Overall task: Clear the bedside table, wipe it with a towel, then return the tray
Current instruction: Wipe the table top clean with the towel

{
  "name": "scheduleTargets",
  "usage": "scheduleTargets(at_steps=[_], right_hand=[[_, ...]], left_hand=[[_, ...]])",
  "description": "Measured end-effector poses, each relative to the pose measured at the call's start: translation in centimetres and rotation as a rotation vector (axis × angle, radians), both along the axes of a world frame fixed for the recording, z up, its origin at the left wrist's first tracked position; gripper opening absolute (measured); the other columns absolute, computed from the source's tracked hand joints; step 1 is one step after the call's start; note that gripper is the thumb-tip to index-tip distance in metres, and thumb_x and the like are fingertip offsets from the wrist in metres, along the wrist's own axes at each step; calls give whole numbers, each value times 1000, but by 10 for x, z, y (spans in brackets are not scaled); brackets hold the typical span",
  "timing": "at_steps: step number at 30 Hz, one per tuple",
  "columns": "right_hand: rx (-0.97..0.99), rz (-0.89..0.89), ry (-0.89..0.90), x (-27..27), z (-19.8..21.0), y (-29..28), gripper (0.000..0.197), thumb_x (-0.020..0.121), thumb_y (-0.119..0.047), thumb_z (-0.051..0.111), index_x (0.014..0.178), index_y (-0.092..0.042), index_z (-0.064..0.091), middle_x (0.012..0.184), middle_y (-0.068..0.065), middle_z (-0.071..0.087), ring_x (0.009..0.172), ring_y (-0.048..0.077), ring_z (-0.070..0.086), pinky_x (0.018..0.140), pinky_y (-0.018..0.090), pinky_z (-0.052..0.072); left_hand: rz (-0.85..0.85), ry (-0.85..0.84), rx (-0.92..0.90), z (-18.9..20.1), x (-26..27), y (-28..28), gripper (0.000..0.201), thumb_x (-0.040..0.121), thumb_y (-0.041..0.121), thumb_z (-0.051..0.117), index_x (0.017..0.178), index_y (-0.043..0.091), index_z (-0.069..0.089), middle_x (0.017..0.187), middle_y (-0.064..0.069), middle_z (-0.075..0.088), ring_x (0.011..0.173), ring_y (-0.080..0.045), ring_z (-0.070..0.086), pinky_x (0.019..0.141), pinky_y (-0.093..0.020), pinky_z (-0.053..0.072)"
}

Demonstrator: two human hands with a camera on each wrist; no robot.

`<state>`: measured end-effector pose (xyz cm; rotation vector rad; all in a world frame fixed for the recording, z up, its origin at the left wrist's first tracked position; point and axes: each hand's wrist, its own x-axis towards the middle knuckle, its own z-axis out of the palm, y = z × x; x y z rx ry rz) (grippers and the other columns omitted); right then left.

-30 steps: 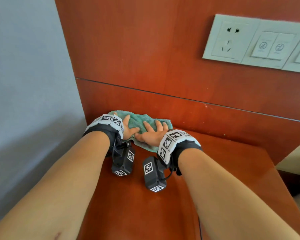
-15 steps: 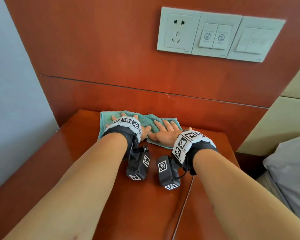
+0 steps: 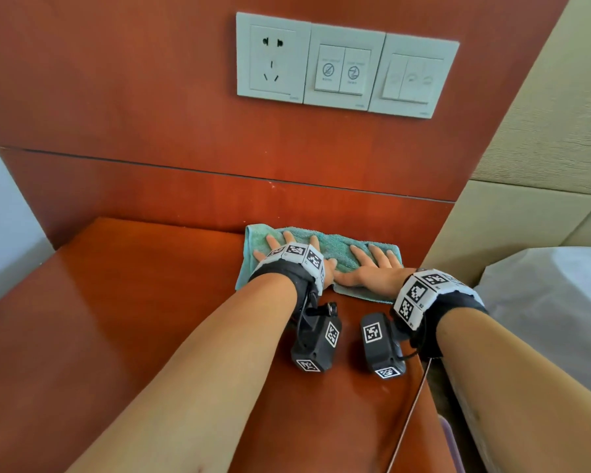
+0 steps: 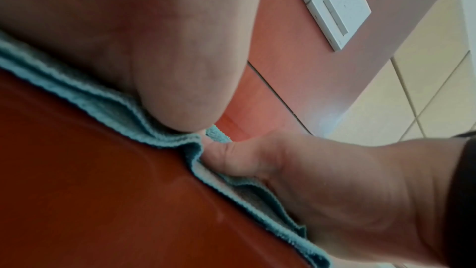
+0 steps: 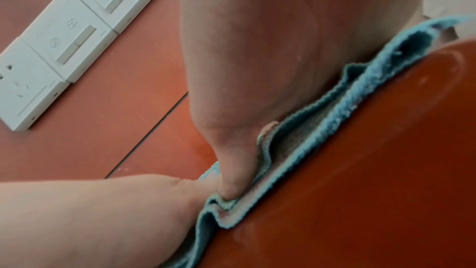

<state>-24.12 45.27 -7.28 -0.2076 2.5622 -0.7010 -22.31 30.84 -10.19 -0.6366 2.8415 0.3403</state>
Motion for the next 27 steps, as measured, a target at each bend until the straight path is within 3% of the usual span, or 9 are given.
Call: scheduleTargets(at_steps=[3, 6, 9, 11, 15, 18, 21, 25, 27], right_hand=[[27, -46, -55, -9, -8, 19, 98, 71, -70, 61, 151, -49, 8, 163, -9, -7, 150, 21, -12, 120, 49, -5], [13, -41, -189, -15, -22, 29, 109, 50, -78, 57, 147, -57, 12, 163, -11, -4, 151, 20, -8, 119, 51, -7], [-55, -76, -203, -17, -36, 31, 106, 64, -70, 57, 152, -44, 5, 163, -7, 7, 151, 23, 4, 121, 49, 2], [-92, -99, -210, 0, -25, 28, 107, 66, -71, 55, 152, -43, -3, 163, -7, 8, 151, 21, 6, 122, 45, 4], [-188, -162, -264, 10, -21, 30, 82, 91, -50, 51, 154, -37, -1, 163, -3, 4, 151, 23, 2, 122, 44, 1], [-186, -167, -279, 19, -22, 34, 89, 84, -54, 53, 154, -37, 0, 163, -5, 5, 151, 27, 3, 122, 47, 1], [-115, -160, -171, 35, -25, 39, 93, 88, -48, 57, 154, -33, -7, 162, 6, 12, 149, 31, 14, 121, 47, 12], [-179, -191, -276, 58, -23, 46, 95, 85, -51, 60, 152, -40, -7, 163, 6, 6, 150, 30, 2, 122, 45, 0], [-166, -194, -289, 71, -23, 47, 109, 74, -55, 66, 151, -43, -10, 163, 3, 7, 150, 29, 6, 122, 46, 3]], left_hand=[[-104, -38, -16, 9, 7, 19, 62, 95, 61, 17, 150, 43, -6, 161, -8, -18, 143, -45, -20, 110, -70, -4], [-214, -73, 0, 16, 7, 36, 56, 98, 57, 15, 149, 47, -4, 161, 1, -18, 144, -41, -23, 108, -70, -8], [-265, -102, 24, 17, -1, 43, 55, 98, 56, 17, 149, 48, -4, 161, 6, -16, 144, -39, -25, 111, -69, -5], [-290, -98, 27, 16, -2, 43, 57, 97, 55, 19, 149, 48, -4, 161, 8, -15, 145, -37, -24, 112, -67, -2], [-317, -73, 40, 15, 10, 38, 59, 95, 59, 19, 149, 48, -3, 161, 11, -15, 146, -32, -24, 114, -63, -4], [-323, -78, 64, 18, 26, 39, 59, 95, 60, 20, 149, 48, -2, 161, 12, -15, 146, -31, -24, 115, -61, -5], [-323, -78, 59, 18, 42, 41, 60, 94, 63, 20, 148, 50, -2, 161, 12, -15, 146, -30, -24, 116, -60, -5], [-330, -69, 65, 18, 71, 42, 61, 93, 64, 20, 148, 51, -3, 161, 11, -16, 146, -31, -24, 116, -60, -4], [-328, -67, 69, 19, 89, 43, 61, 93, 64, 20, 148, 50, -3, 161, 10, -17, 146, -32, -24, 115, -61, -4]])
